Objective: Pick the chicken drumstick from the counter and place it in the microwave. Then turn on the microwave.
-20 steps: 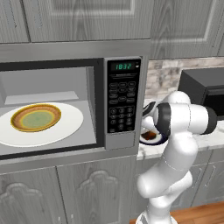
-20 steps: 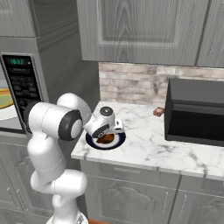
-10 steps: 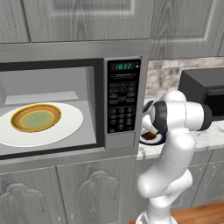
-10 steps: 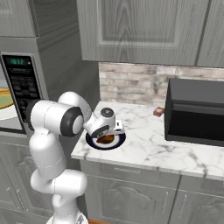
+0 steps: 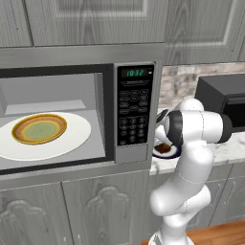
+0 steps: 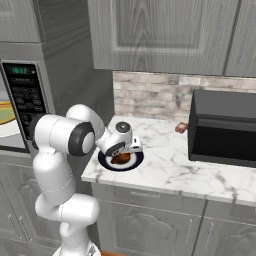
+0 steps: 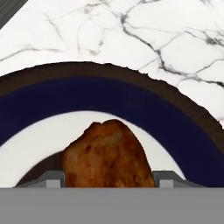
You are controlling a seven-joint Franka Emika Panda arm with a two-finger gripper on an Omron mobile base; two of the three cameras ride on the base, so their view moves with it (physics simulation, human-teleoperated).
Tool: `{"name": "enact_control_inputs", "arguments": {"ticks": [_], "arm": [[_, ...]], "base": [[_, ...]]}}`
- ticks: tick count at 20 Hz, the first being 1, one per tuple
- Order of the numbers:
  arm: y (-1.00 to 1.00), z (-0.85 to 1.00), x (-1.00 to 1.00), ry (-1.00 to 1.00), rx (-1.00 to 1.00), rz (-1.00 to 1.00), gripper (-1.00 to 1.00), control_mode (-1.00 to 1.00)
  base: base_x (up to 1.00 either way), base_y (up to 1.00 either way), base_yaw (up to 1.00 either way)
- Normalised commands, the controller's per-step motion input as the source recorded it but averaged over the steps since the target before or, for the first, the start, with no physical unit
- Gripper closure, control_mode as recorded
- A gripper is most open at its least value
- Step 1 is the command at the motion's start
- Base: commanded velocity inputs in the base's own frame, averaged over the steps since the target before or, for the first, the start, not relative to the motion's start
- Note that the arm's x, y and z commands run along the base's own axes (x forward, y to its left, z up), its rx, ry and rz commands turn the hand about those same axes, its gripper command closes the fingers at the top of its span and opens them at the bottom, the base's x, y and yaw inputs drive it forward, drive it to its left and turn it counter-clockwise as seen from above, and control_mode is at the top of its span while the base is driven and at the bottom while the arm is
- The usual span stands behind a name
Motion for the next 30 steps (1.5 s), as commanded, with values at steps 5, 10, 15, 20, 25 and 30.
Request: {"name": "enact_control_inputs", "arguments": {"ticks": [5, 10, 15, 20, 25, 30], "arm": [[-0.01, 0.0, 0.0, 0.0, 0.0, 0.0, 1.0, -1.0], [-0.1, 0.18, -0.13, 0.0, 0.0, -0.01, 1.0, -1.0], [-0.17, 0.26, -0.28, 0.0, 0.01, -0.02, 1.0, -1.0], [-0.13, 0.39, -0.24, 0.0, 0.02, -0.01, 1.0, -1.0], [-0.03, 0.53, -0.16, 0.0, 0.01, -0.01, 1.0, -1.0], [0.0, 0.48, -0.17, 0.0, 0.0, -0.03, 1.0, -1.0]], "base": [[0.0, 0.0, 0.0], [0.0, 0.0, 0.0], [0.0, 0.0, 0.0], [0.0, 0.0, 0.0], [0.0, 0.0, 0.0], [0.0, 0.0, 0.0]]}}
